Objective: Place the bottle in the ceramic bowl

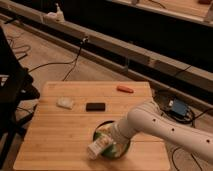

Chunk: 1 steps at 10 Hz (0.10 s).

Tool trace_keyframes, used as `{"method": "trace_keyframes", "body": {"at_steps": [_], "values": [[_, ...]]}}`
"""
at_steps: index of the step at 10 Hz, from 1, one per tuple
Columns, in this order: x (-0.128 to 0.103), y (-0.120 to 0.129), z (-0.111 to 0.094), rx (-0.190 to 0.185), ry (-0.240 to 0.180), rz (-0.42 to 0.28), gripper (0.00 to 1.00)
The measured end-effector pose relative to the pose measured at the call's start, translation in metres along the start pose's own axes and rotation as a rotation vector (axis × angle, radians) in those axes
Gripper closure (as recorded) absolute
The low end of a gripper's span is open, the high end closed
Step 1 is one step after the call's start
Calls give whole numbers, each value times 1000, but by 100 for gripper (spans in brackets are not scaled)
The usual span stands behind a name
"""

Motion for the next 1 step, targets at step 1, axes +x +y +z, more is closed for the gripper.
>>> {"method": "trace_keyframes", "body": {"at_steps": [1], "values": [[0, 0, 0, 0, 0, 0, 20]]}}
